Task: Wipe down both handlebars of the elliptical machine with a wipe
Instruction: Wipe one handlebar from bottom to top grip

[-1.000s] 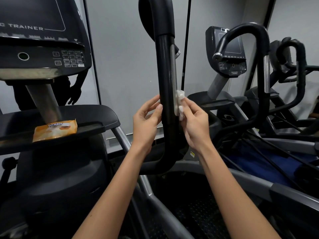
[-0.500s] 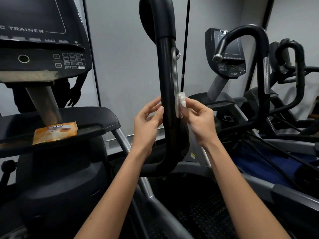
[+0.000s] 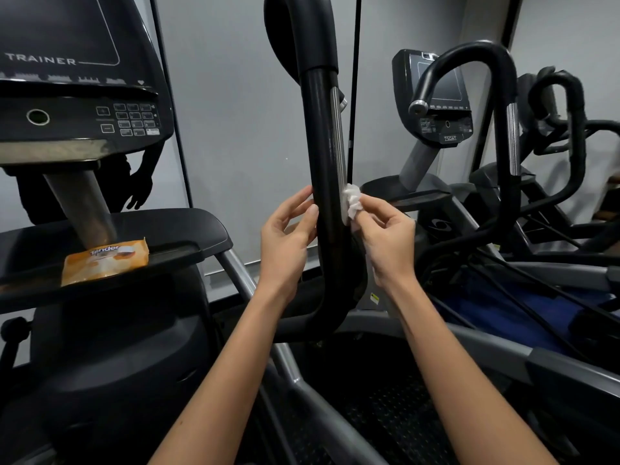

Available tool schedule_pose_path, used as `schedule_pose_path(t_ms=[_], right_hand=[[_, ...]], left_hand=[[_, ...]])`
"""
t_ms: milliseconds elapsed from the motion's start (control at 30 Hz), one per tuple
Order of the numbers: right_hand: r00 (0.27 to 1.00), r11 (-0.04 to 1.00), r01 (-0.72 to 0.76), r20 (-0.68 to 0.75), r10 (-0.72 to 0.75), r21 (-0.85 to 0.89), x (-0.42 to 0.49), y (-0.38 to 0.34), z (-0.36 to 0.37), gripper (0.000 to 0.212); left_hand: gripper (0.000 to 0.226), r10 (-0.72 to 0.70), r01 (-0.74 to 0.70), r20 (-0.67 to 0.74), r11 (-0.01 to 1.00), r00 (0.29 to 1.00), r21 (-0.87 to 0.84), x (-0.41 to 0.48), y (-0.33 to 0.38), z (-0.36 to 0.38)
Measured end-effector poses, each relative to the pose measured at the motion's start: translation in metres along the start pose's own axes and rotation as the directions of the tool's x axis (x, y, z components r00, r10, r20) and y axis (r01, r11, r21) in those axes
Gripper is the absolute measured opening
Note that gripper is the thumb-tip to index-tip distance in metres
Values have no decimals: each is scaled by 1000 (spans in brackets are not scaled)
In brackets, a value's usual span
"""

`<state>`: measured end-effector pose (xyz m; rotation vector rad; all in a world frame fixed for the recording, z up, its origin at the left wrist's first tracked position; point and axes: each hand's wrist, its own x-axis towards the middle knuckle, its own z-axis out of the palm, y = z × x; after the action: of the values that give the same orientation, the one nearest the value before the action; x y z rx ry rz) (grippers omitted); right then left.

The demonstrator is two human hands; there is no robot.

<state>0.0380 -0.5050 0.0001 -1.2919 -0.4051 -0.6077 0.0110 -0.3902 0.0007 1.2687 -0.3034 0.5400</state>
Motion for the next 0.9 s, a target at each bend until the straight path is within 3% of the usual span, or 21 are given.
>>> schedule_pose_path(t_ms=[67,133,200,267,300,367,400,467,533,600,667,733,767,833,900], right_hand=[[1000,1000,-1,4,1,16,-5,-1,-1,23],[973,965,226,-13,-230,-135,-19,5,-3,26],[886,830,451,50,-462,-327,-33,15,-4,23],[862,798,489,51,-505,-354,-35,20,-3,23],[892,852,436,10,-452,-291,-31,17,-2,25],[977,979,180,-100,-189,-90,-18,9,2,27],[994,1000,19,-104,-19,-1,-11,7,3,26],[977,974,-211,18,211,86,1,9,4,19],[940,929,-334,126,316,159,3,11,1,23],[946,915,-323,121,302,240,-3,13,1,31],[986,960,-166,8,168,226,-13,11,1,32],[989,990,138,-53,-137,15,-22,10,2,23],[950,943,304,-27,-310,-133,-26,12,2,21],[818,745,559,96,-566,-363,-27,15,2,21],[698,559,682,193,-690,-471,-22,15,4,20]], left_hand=[[27,0,0,-2,1000,1000,-25,0,0,1],[27,2,-3,-5,1000,1000,-30,0,-1,1],[26,-4,3,-12,1000,1000,-21,1,-3,0],[26,-10,10,-17,1000,1000,-25,1,-3,1],[26,-11,10,-19,1000,1000,-29,1,-3,1],[27,-4,4,-19,1000,1000,-30,1,-2,2],[27,-2,2,-17,1000,1000,-24,1,-2,2],[27,2,-2,-11,1000,1000,-16,0,-1,2],[26,-1,1,-10,1000,1000,-16,0,-1,1],[26,1,-2,-14,1000,1000,-11,1,-1,1],[26,0,0,-8,1000,1000,-2,0,-1,0],[27,2,-2,-2,1000,1000,-9,0,-1,0],[27,1,-1,-1,1000,1000,-12,0,-1,0],[27,-4,4,-3,1000,1000,-12,0,-1,-1],[26,-13,13,-6,1000,1000,-13,1,-2,-1]])
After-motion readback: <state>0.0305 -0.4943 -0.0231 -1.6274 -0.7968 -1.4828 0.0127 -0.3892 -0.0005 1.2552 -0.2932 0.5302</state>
